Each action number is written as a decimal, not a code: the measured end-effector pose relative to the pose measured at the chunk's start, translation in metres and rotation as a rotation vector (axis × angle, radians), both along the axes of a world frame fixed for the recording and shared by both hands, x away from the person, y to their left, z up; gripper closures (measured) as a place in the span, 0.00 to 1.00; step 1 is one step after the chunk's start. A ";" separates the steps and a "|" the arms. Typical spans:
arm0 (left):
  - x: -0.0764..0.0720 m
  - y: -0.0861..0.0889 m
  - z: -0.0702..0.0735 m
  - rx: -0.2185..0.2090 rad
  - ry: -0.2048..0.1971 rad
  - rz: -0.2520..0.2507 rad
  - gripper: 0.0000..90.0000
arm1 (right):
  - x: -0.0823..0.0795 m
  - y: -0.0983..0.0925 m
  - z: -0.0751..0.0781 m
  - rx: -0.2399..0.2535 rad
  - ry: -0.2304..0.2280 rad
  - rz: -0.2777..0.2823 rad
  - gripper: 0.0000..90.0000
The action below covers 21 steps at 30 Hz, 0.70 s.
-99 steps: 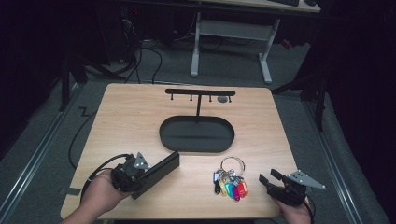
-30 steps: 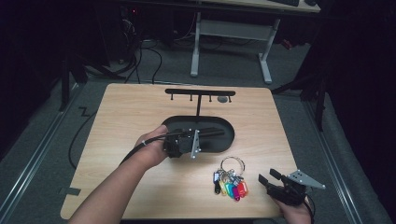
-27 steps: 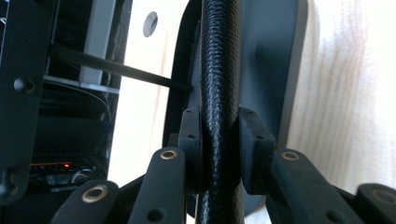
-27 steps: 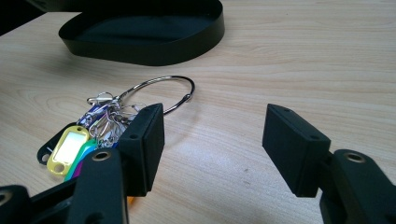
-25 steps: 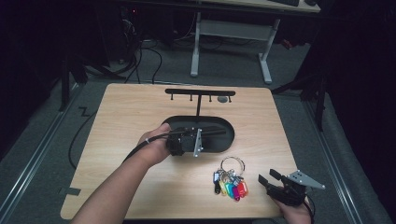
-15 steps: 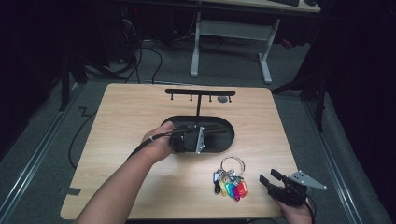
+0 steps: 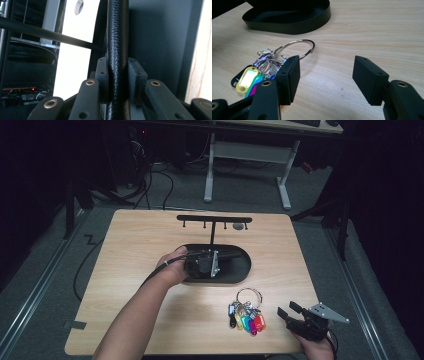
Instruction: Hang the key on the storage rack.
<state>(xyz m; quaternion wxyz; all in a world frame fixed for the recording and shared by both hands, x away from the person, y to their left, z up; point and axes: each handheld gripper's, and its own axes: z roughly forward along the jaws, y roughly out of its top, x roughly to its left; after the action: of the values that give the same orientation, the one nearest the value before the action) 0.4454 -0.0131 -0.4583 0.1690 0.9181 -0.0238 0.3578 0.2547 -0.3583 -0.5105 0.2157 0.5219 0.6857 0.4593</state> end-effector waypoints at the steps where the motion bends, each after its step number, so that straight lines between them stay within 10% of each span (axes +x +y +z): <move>1: 0.000 0.000 0.000 0.007 0.001 -0.002 0.82 | 0.000 0.000 0.000 0.004 0.001 -0.003 0.44; 21: 0.019 0.002 -0.029 0.100 0.054 0.070 0.74 | 0.001 -0.002 -0.001 0.006 0.004 -0.001 0.44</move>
<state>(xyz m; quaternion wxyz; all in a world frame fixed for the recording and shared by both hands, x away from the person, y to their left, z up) 0.4648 -0.0106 -0.4870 0.1108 0.9350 -0.0051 0.3368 0.2553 -0.3603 -0.5114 0.2133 0.5237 0.6845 0.4602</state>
